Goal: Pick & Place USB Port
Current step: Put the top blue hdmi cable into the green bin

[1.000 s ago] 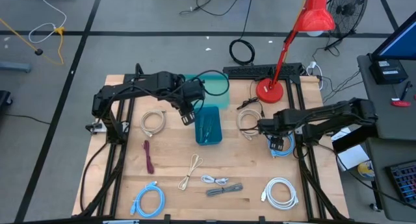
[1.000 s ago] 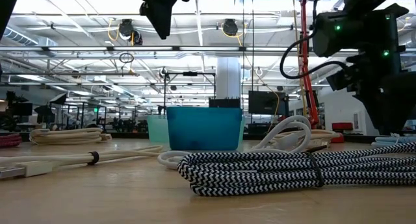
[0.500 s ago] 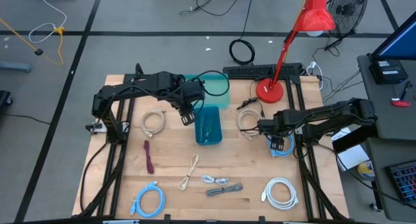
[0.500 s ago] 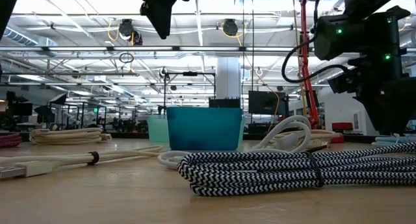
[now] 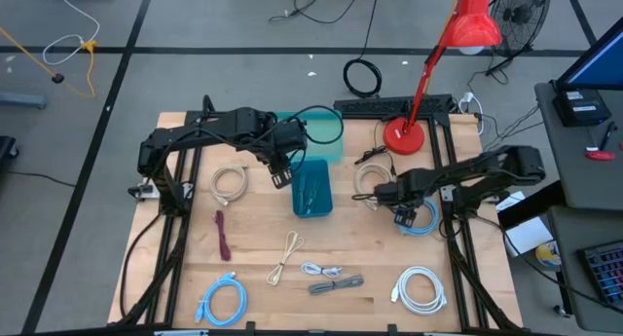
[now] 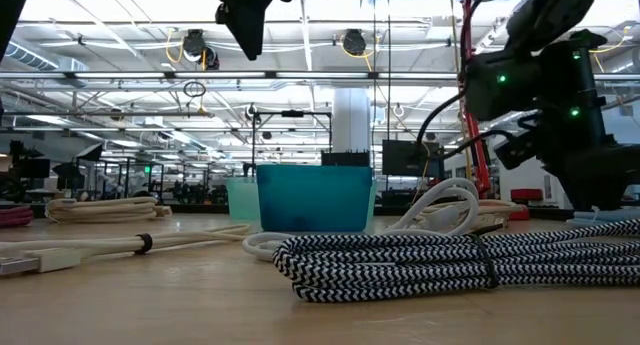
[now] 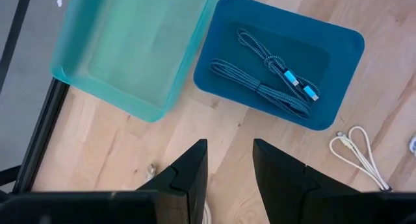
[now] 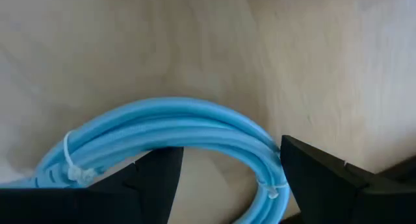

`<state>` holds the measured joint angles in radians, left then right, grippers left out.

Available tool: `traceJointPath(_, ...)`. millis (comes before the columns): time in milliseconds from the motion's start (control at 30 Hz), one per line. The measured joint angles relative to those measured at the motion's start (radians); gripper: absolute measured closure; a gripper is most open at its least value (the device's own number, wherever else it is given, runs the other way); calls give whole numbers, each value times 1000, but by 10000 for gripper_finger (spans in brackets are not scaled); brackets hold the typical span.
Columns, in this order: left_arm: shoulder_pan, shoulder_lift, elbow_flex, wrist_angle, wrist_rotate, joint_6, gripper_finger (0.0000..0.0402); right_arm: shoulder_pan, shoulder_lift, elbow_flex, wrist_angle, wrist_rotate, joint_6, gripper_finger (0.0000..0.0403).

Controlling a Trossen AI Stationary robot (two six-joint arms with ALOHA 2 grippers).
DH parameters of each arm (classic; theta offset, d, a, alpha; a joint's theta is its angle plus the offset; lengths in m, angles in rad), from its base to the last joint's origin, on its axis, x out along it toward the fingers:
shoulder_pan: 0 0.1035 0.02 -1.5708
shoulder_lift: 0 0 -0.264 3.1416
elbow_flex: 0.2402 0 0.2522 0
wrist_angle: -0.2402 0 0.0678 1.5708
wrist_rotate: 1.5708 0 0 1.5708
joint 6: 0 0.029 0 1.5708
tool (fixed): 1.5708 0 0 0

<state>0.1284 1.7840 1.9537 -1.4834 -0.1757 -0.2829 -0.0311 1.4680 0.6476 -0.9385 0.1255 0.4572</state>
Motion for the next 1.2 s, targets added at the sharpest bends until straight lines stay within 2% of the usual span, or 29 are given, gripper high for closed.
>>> traceJointPath(133,0,0,0,0,0,0,275,-1,46,-1,-43,-4,104,195)
traceJointPath(367,0,0,0,26,0,0,275,-1,60,-1,-55,-41,166,372)
traceJointPath(633,1,0,0,45,-1,0,275,0,17,77,-221,-64,241,371)
traceJointPath(833,7,0,0,45,-1,0,275,-2,-100,266,-352,-47,281,376)
traceJointPath(933,14,0,0,45,-3,-10,275,-27,-138,400,-364,-16,309,376)
traceJointPath(1067,30,0,0,44,-8,-47,275,-96,-127,561,-349,10,282,376)
traceJointPath(1200,53,0,0,38,-12,-101,275,-184,-43,689,-264,43,202,376)
